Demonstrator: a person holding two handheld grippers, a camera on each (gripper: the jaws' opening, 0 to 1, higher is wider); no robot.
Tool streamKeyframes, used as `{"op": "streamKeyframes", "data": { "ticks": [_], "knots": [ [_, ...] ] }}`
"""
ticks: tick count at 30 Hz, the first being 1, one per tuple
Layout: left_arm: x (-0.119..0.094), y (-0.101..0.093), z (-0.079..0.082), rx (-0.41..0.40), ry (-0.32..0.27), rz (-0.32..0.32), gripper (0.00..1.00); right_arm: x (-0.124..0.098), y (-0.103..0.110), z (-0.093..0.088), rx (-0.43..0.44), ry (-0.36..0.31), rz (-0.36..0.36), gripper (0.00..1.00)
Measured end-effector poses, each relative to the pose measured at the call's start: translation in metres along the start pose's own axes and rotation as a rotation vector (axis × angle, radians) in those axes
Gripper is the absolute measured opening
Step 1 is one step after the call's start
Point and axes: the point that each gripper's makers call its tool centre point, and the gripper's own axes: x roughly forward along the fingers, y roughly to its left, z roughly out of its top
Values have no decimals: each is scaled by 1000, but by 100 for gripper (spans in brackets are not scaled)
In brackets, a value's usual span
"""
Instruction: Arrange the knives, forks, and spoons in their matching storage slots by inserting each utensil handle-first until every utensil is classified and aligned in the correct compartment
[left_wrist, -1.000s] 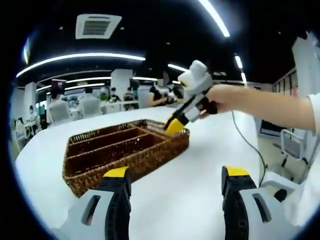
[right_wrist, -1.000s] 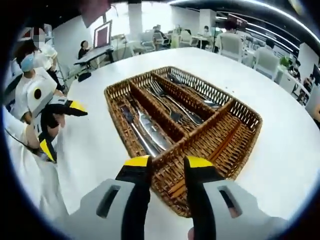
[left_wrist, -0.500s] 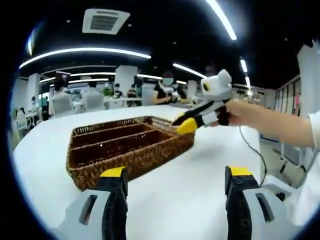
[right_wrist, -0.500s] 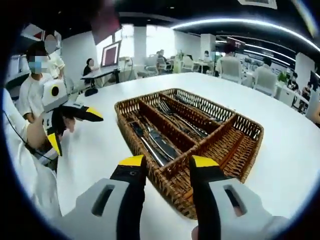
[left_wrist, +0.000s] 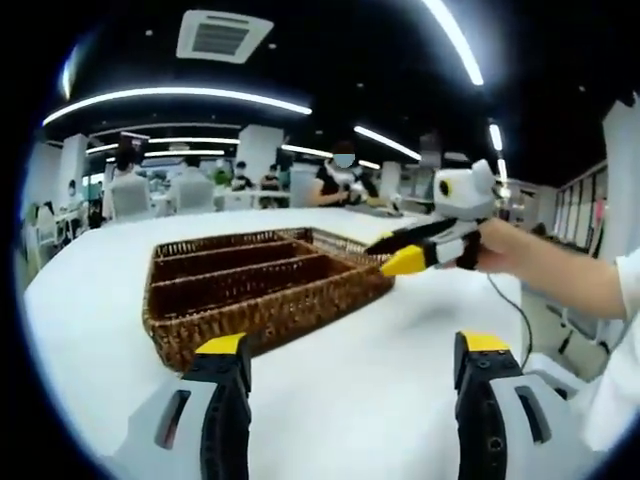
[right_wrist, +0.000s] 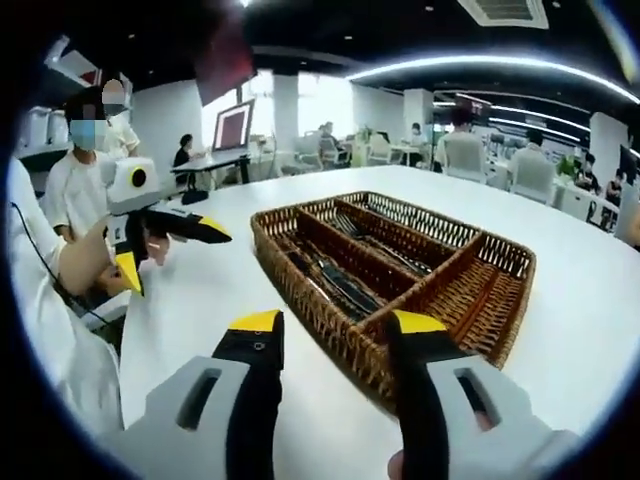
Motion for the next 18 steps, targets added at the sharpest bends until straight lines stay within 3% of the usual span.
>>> {"op": "streamKeyframes", "data": {
  "ticks": [5, 18],
  "knots": [
    [-2, 2, -2, -15, 1, 2, 86, -4, 6, 1, 7, -49, 0, 48],
    [-9, 8, -3, -25, 1, 26, 88, -8, 34, -6, 17, -62, 38, 55]
  ]
}}
